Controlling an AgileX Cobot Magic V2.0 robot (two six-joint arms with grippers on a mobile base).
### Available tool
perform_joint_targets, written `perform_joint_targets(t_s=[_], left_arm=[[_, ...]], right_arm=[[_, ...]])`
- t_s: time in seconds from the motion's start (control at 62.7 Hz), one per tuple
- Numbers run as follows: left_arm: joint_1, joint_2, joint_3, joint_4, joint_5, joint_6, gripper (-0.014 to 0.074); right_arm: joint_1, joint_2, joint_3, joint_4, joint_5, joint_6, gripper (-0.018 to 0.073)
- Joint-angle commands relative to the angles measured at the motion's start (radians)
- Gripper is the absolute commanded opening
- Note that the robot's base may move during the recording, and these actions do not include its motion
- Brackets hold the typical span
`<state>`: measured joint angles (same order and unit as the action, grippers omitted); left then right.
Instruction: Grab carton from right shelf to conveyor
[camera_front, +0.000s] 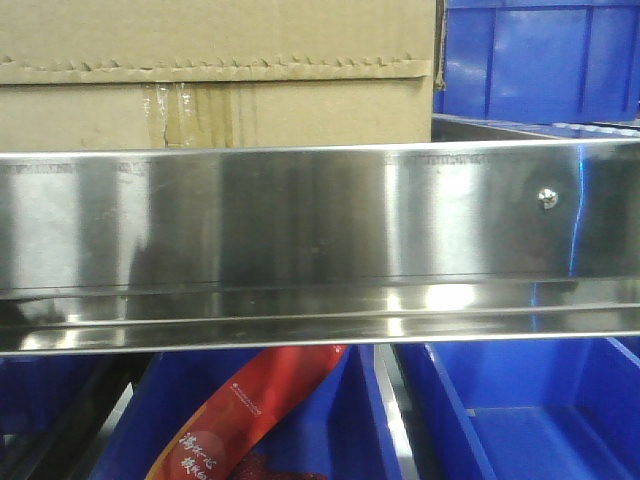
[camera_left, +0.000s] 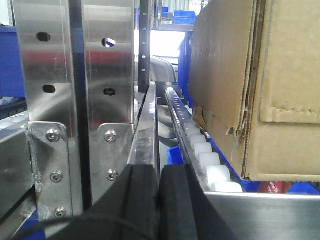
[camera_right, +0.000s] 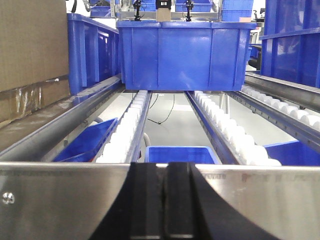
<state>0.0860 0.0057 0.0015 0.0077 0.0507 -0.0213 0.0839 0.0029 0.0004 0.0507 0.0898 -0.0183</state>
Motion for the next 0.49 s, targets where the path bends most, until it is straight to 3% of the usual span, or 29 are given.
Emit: perform_joint_targets(t_s=[0.0, 0.335, 0.478], left_arm=[[0.001, -0.006, -0.002, -0.001, -0.019, 0.005, 0.0013], [0.001, -0.006, -0.002, -0.001, -0.023, 0.005, 0.0013], [0.001, -0.006, -0.002, -0.001, -0.081, 0.005, 0.0013]], right_arm=[[-0.002, -0.003, 0.000, 0.001, -0.025, -0.010, -0.0069], [-0.002, -0.003, 0.000, 0.001, -0.025, -0.010, -0.0069], [-0.002, -0.003, 0.000, 0.001, -0.025, -0.010, -0.0069]])
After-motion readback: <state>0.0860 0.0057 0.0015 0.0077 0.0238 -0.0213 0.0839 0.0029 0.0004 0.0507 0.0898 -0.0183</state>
